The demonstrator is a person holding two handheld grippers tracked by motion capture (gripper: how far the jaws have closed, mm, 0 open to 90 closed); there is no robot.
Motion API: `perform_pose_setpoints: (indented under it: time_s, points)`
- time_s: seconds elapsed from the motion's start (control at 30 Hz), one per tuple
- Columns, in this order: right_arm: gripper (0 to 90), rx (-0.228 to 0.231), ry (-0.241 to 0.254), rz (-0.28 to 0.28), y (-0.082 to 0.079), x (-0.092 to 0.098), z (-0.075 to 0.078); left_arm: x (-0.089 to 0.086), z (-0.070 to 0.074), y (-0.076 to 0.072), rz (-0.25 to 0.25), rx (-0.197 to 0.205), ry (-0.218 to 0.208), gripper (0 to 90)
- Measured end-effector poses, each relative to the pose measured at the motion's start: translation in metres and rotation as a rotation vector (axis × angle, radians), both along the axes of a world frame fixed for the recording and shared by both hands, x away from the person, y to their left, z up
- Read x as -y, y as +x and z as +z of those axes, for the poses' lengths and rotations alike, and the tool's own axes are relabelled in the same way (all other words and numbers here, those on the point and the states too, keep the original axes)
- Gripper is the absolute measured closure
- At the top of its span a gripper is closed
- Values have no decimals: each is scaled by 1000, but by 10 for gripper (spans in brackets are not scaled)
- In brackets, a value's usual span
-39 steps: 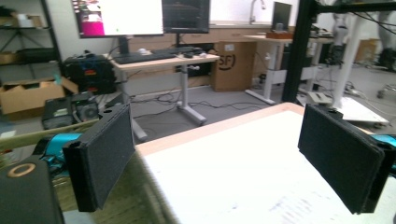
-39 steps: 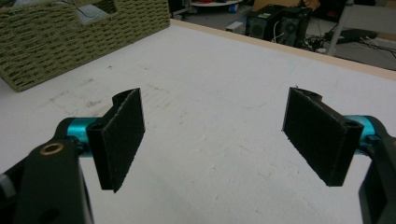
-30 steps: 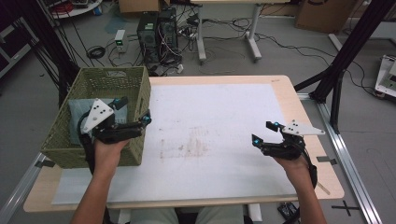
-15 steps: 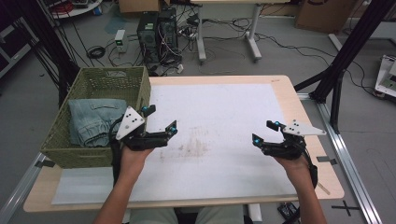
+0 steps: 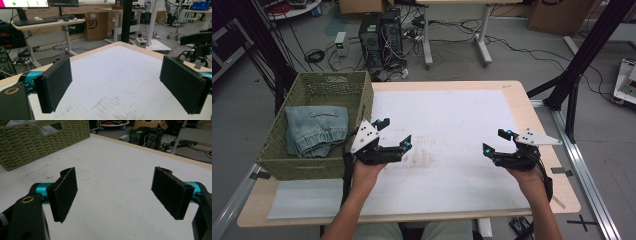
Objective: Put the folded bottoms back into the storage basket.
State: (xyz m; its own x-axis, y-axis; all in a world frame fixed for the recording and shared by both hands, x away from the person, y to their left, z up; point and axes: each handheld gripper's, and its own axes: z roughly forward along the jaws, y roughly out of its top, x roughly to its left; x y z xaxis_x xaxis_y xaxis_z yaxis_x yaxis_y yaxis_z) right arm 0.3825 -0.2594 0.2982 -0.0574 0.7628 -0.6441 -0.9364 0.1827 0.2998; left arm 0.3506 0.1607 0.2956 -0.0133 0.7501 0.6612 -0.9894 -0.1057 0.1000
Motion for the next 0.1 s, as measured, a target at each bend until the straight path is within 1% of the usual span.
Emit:
perform_pose_setpoints:
  time_s: [0.1]
  points:
    - [214, 0, -1, 0, 0, 1, 0, 1, 1, 0, 0, -2, 2, 107]
